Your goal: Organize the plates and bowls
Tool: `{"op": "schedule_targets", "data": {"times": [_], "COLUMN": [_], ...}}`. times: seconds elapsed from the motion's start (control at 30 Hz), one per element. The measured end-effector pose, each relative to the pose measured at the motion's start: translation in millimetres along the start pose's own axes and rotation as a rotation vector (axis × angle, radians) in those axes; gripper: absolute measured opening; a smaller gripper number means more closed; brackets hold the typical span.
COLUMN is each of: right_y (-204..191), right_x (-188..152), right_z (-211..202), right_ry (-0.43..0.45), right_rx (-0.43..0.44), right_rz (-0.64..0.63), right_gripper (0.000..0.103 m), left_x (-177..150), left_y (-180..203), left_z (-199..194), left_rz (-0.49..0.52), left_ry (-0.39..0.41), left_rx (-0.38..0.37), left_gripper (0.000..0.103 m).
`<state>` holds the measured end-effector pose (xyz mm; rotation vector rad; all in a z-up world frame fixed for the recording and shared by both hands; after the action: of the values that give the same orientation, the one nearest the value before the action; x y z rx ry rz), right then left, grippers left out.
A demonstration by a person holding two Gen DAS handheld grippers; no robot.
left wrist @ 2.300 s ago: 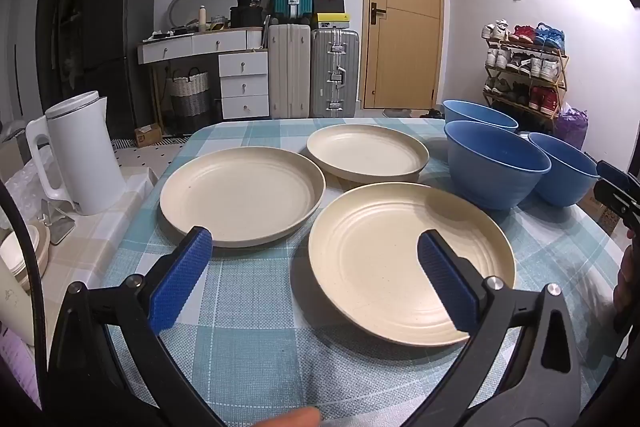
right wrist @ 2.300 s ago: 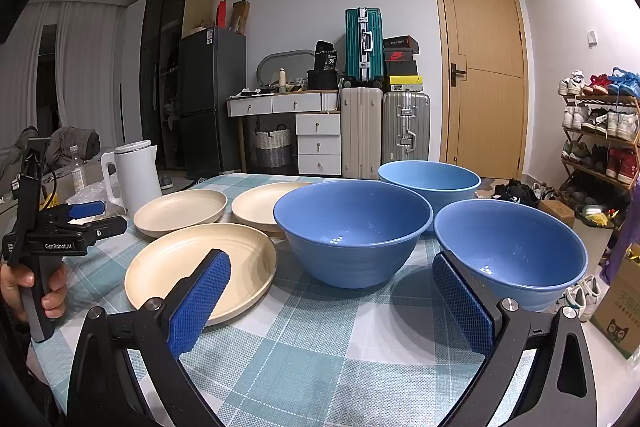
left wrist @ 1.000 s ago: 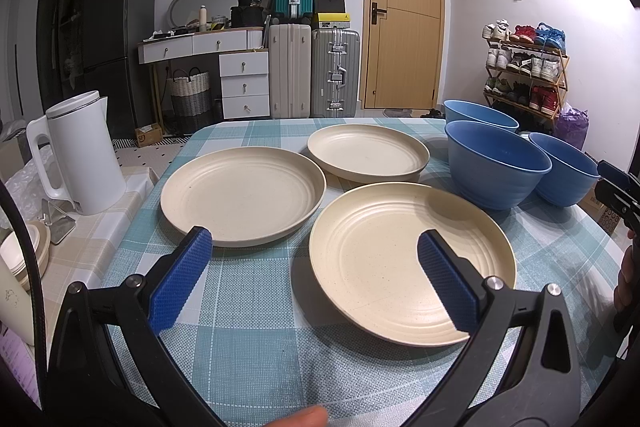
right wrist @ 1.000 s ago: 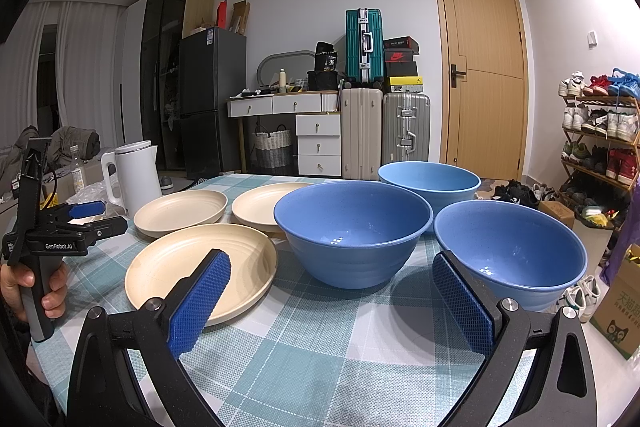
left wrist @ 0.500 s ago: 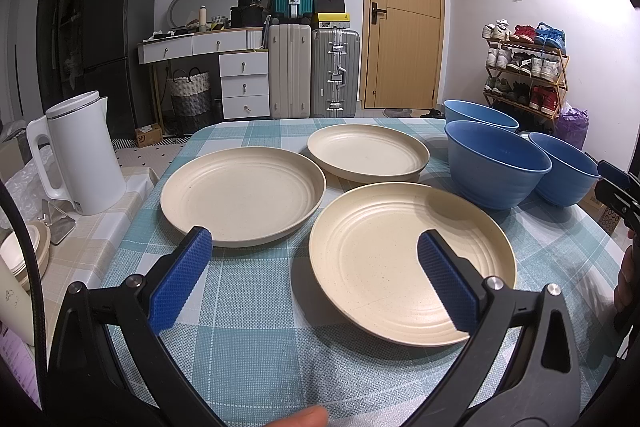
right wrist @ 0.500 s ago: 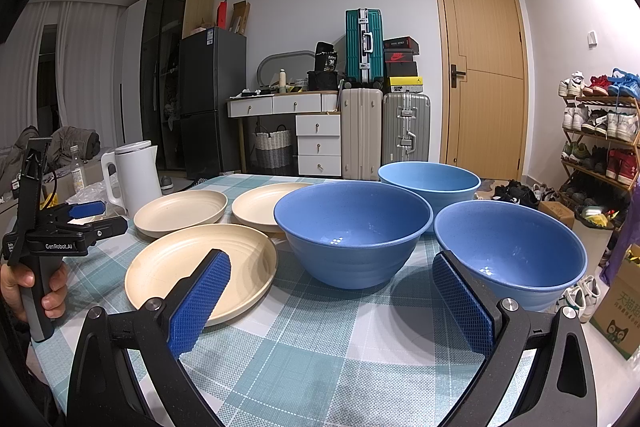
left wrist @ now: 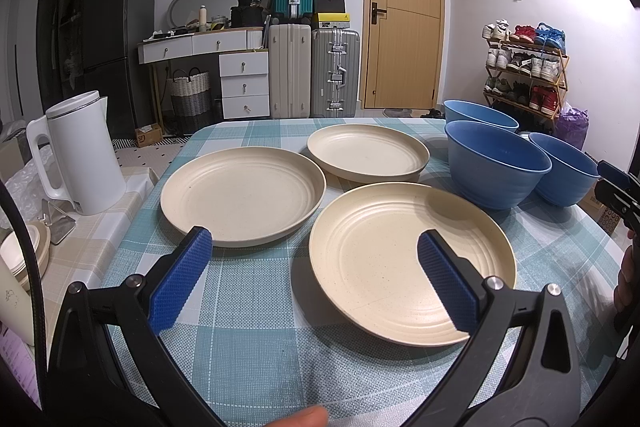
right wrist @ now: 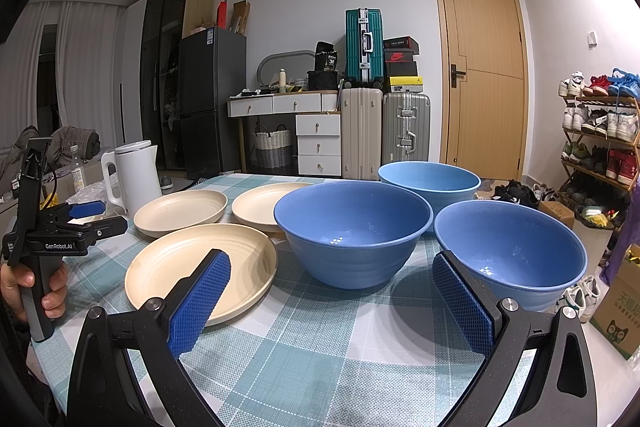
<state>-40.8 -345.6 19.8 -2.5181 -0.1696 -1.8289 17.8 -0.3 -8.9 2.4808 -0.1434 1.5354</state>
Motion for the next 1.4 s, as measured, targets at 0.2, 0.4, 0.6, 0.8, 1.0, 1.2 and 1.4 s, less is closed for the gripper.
{"op": "schedule_targets", "data": {"times": [0.2, 0.4, 0.6, 0.8, 1.0, 1.2, 1.4], "right_y": [-0.1, -0.2, -0.1, -0.1, 0.0, 1.2, 2.3], "right_x": [-0.1, -0.2, -0.2, -0.2, -0.3, -0.2, -0.5], "right_z": [0.2, 0.3, 0.2, 0.1, 0.2, 0.9, 3.8], "right_ry": [0.0, -0.001, 0.001, 0.0, 0.0, -0.005, -0.02], "right_rx": [0.0, 0.0, 0.0, 0.0, -0.002, -0.01, -0.018], "right_rz": [0.0, 0.0, 0.0, 0.0, 0.0, 0.004, 0.017], "right_gripper": [0.103, 0.103, 0.103, 0.103, 0.103, 0.103, 0.103], "left_x": [0.0, 0.0, 0.0, 0.0, 0.0, 0.0, 0.8], "left_y": [0.0, -0.1, -0.1, 0.0, -0.1, 0.1, 0.6], "left_z": [-0.3, -0.2, -0.4, -0.2, -0.2, -0.5, -1.7], "left_rz": [0.0, 0.0, 0.0, 0.0, -0.001, -0.002, -0.001], "left_ry": [0.001, 0.002, 0.001, 0.001, 0.0, 0.001, 0.006], "left_rx": [0.0, 0.0, 0.0, 0.0, 0.001, 0.001, 0.005], "left_gripper": [0.103, 0.103, 0.103, 0.103, 0.103, 0.103, 0.103]}}
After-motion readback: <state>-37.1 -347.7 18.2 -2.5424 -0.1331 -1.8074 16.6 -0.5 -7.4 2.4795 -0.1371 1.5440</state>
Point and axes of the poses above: each gripper's, at about its wrist camera, not at the fingertips, and z roughly the way its jaws point, y to its right, x to its top, the point moved 2 cm from there along z, roughly the way its jaws point, and after that the axes turned 14 degrees about -x, right-handed, at the moved point
